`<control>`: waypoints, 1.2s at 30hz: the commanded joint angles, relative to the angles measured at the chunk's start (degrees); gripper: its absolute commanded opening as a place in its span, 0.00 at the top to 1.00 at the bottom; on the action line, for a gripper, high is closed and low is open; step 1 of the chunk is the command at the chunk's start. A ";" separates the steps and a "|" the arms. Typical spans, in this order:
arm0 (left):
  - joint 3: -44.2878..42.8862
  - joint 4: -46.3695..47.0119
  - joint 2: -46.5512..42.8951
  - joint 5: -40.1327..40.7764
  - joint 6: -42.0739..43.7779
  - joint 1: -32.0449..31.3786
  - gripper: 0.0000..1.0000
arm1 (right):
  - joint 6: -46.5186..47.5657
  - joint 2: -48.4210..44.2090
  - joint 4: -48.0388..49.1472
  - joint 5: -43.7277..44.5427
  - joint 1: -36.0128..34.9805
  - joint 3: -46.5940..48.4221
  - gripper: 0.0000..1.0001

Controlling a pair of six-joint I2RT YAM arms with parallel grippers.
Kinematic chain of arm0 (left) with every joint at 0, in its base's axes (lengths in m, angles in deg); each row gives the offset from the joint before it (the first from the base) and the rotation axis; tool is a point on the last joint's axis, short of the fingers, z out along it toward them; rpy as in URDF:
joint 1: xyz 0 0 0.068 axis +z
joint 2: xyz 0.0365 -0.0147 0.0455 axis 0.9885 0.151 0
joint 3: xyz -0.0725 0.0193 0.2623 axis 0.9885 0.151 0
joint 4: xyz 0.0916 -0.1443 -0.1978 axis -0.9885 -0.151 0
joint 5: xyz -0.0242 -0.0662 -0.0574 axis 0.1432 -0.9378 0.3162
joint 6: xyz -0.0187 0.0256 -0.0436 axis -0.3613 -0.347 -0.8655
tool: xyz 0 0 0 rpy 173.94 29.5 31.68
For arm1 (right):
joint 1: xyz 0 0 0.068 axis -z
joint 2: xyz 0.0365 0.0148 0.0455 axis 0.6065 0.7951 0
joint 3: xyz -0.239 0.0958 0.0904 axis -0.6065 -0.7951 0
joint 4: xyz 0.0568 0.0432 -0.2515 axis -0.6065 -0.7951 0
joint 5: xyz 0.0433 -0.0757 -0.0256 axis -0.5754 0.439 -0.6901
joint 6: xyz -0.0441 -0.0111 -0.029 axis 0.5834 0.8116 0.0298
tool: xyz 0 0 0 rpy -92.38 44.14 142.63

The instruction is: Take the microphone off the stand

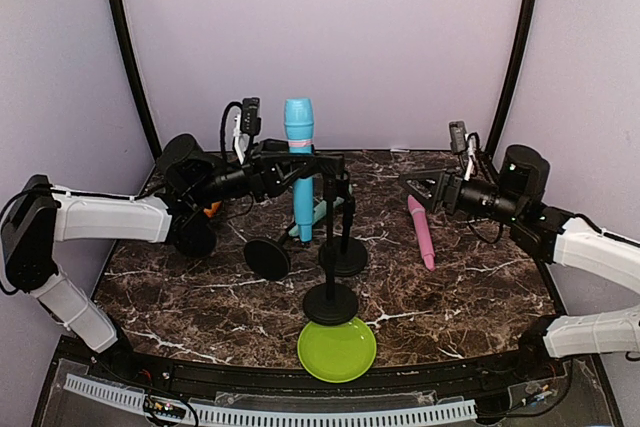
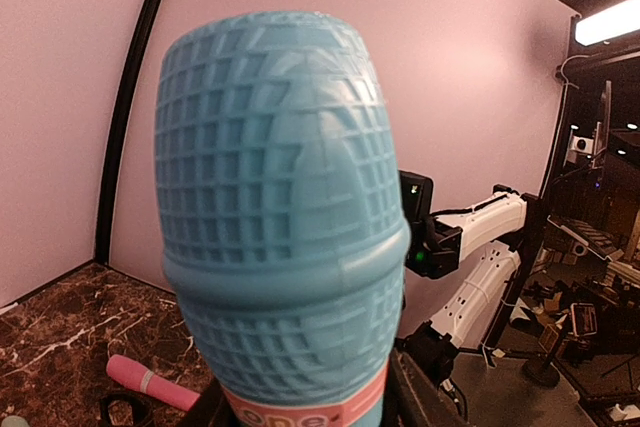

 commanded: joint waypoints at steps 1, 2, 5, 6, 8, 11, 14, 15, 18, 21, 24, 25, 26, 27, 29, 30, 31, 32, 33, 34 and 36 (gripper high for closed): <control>-5.67 3.86 -1.80 0.61 0.18 -0.87 0.97 | 1.48 2.36 2.03 -4.38 -4.34 2.97 0.06; -6.03 3.83 -1.73 0.73 0.21 -0.99 0.97 | 2.22 3.21 1.45 -3.85 -5.77 3.90 0.06; -8.26 3.32 -1.11 0.44 0.34 -1.25 0.98 | 3.52 5.61 1.22 -1.96 -9.46 6.04 0.07; -8.68 3.11 -1.03 0.31 0.29 -1.29 0.98 | 3.63 6.38 1.88 -1.81 -10.31 6.54 0.08; -9.86 2.68 -0.53 0.11 0.13 -1.29 0.98 | 3.79 7.88 3.27 -1.38 -12.28 7.36 0.10; -11.54 2.73 0.40 -0.35 -0.66 -1.40 0.98 | 4.21 10.25 5.15 -0.24 -14.23 8.48 0.14; -12.66 2.61 1.03 -0.96 -1.27 -1.44 0.99 | 4.86 12.64 6.15 0.73 -15.83 9.74 0.17; -13.12 2.49 1.30 -1.01 -1.42 -1.42 0.99 | 4.98 13.43 6.46 0.77 -16.15 10.13 0.18; -14.06 1.95 1.77 -1.18 -1.43 -1.42 0.99 | 5.25 15.34 7.71 0.84 -16.89 10.92 0.24; -14.55 1.47 2.29 -1.33 -1.48 -1.48 0.99 | 5.10 16.44 9.40 0.71 -17.35 11.31 0.30; -15.00 1.92 2.80 -1.41 -1.96 -1.47 0.99 | 4.82 17.57 11.04 0.45 -17.89 11.62 0.35; -15.09 2.02 2.94 -1.41 -2.13 -1.44 0.99 | 4.85 17.95 11.31 0.48 -17.99 11.74 0.37; -15.37 2.34 3.21 -1.49 -2.47 -1.42 0.99 | 4.85 18.35 11.58 0.65 -18.09 11.76 0.39; -15.75 2.45 3.41 -1.67 -2.60 -1.46 0.99 | 4.81 18.68 11.88 0.74 -18.18 11.84 0.40; -16.31 2.50 3.85 -2.05 -2.98 -1.44 0.99 | 4.76 19.30 12.60 0.90 -18.28 11.81 0.46; -16.45 2.55 4.12 -2.12 -3.19 -1.49 0.99 | 4.69 19.48 13.02 0.93 -18.36 11.73 0.50; -16.66 2.56 4.17 -2.26 -3.23 -1.50 0.99 | 4.68 19.55 13.45 0.99 -18.37 11.64 0.54; -16.75 2.52 4.35 -2.34 -3.32 -1.50 0.99 | 4.80 19.59 13.83 1.12 -18.37 11.53 0.58; -16.87 2.45 4.42 -2.36 -3.34 -1.50 0.99 | 4.85 19.60 14.02 1.36 -18.44 11.39 0.63; -16.94 2.31 4.55 -2.48 -3.28 -1.46 0.99 | 4.98 19.57 14.21 1.47 -18.45 11.29 0.67; -17.12 2.18 4.79 -2.85 -3.34 -1.50 0.99 | 5.11 19.43 14.44 2.12 -18.46 11.03 0.76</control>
